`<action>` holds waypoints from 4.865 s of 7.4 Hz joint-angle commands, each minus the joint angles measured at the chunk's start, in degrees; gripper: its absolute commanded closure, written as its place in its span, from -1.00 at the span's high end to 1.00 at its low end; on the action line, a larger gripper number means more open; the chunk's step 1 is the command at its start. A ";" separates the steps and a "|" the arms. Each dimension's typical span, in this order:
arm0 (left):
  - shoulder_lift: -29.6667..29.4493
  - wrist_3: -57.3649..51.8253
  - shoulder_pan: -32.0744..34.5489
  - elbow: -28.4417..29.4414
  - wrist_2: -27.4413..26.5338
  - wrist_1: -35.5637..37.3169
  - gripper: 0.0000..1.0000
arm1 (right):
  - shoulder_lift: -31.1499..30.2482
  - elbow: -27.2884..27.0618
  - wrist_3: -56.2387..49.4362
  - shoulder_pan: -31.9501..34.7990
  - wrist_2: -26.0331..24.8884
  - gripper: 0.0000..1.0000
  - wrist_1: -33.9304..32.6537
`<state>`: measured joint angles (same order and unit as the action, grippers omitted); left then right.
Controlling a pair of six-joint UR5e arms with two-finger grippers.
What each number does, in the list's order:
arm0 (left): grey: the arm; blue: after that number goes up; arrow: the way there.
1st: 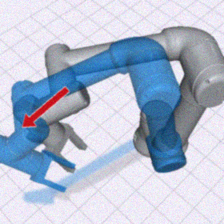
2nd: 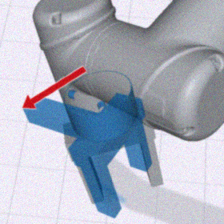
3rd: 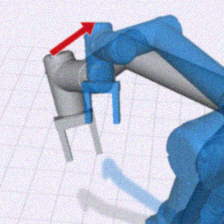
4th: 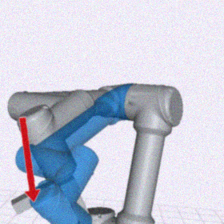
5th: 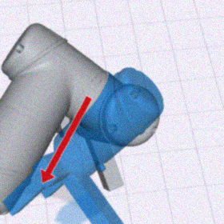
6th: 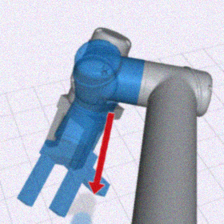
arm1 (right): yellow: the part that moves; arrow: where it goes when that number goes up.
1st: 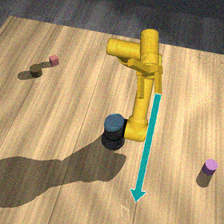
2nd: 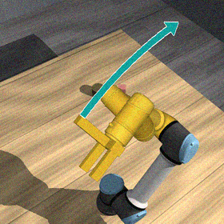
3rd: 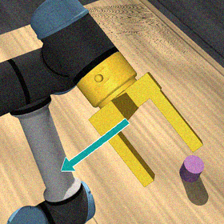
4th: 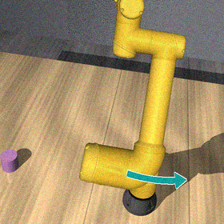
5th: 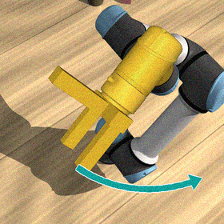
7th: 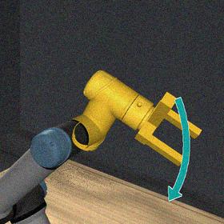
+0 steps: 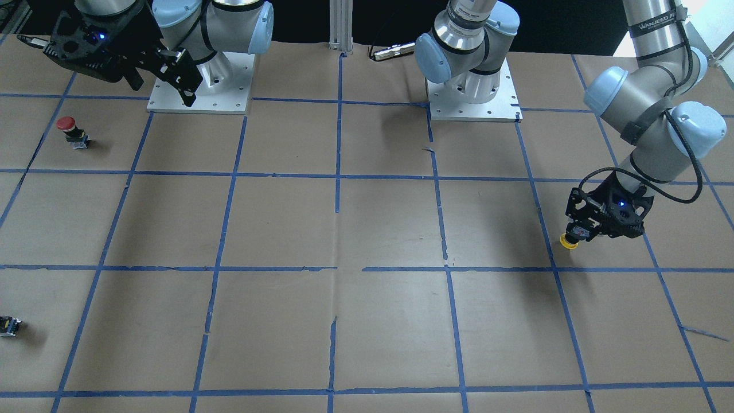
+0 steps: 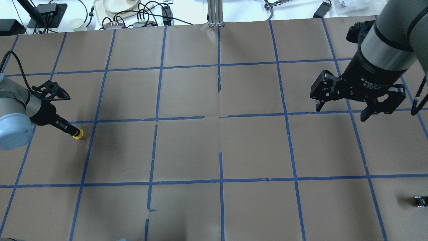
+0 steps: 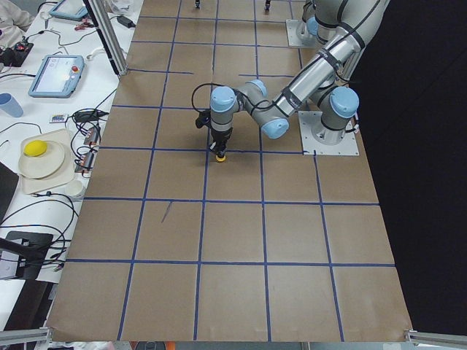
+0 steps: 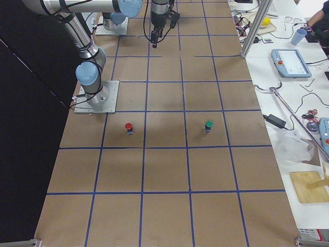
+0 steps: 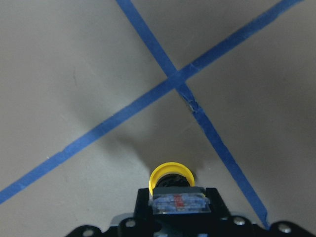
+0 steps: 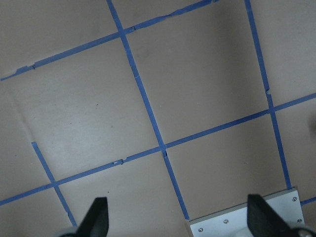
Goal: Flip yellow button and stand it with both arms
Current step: 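Lower the left gripper and close it on the yellow button's black base, then lift the yellow button with the left gripper while the right gripper approaches, then close the right gripper on the yellow cap held by the left gripper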
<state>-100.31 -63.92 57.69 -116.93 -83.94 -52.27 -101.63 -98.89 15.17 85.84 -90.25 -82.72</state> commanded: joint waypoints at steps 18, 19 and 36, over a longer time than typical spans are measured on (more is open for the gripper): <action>17.95 48.37 24.05 1.62 84.47 -34.83 -0.71 | 0.12 0.37 40.90 1.51 46.98 1.00 -8.33; 17.87 48.19 24.14 1.62 84.47 -34.56 -0.71 | 0.29 0.37 40.91 1.61 50.14 0.99 -8.51; 17.60 47.75 24.66 0.91 84.47 -31.31 -0.71 | 6.27 -0.07 44.77 3.10 60.01 -0.21 -17.04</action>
<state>-82.76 -16.16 81.97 -116.01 0.53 -83.65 -95.36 -98.96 60.03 88.98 -30.16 -99.68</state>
